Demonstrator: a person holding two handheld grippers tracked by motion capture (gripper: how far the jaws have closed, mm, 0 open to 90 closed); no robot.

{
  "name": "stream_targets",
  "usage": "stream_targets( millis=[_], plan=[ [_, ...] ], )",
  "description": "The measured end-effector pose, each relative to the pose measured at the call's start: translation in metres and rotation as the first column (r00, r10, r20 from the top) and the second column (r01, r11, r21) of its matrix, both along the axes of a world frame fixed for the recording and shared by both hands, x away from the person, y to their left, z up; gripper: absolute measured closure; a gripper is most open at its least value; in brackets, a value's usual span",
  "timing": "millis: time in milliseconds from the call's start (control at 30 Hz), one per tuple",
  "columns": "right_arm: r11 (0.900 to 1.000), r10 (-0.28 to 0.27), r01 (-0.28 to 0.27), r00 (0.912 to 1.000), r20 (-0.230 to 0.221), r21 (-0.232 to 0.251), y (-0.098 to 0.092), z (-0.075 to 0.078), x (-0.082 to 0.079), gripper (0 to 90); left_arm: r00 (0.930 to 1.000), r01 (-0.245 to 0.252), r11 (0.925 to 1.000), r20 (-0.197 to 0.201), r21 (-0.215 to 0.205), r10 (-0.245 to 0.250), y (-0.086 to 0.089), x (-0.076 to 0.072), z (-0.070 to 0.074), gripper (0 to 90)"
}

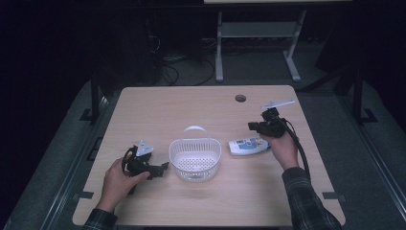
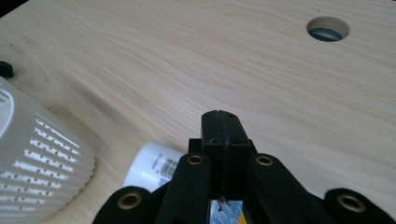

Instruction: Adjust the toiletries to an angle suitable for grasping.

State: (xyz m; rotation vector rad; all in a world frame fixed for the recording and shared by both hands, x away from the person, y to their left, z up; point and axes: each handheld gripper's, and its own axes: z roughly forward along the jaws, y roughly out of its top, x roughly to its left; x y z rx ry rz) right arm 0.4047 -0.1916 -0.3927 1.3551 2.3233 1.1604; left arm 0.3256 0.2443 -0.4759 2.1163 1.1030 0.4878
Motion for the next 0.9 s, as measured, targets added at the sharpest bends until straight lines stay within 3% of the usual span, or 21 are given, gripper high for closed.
stream_targets(
  millis=[200,367,533,800,900],
  plan=[
    [1.000,0.021,-0.021,0.9997,-0.010,0.010,0.019,-0.006,0.008,89.7,1.0000,-0.001,1.0000,-0.001,-0.002,0.001,0.000,0.000,0.000,13.1],
    [0.999,0.041,-0.041,0.9975,-0.057,0.002,0.035,-0.019,0.013,89.7,1.0000,-0.001,1.0000,-0.001,-0.002,0.001,0.000,0.000,0.000,13.1],
    [0.998,0.063,-0.063,0.9952,-0.076,-0.003,0.049,-0.028,0.016,89.7,1.0000,-0.001,1.0000,-0.001,-0.002,0.001,0.000,0.000,0.000,13.1],
    [0.996,0.090,-0.092,0.9887,-0.120,-0.013,0.062,-0.040,0.019,89.7,1.0000,-0.001,1.0000,-0.001,-0.002,0.001,0.000,0.000,0.000,13.2],
    [0.994,0.101,-0.107,0.9855,-0.136,-0.037,0.066,-0.044,0.019,89.7,1.0000,-0.001,1.0000,-0.001,-0.002,0.001,0.000,0.000,0.000,13.2]
  ],
)
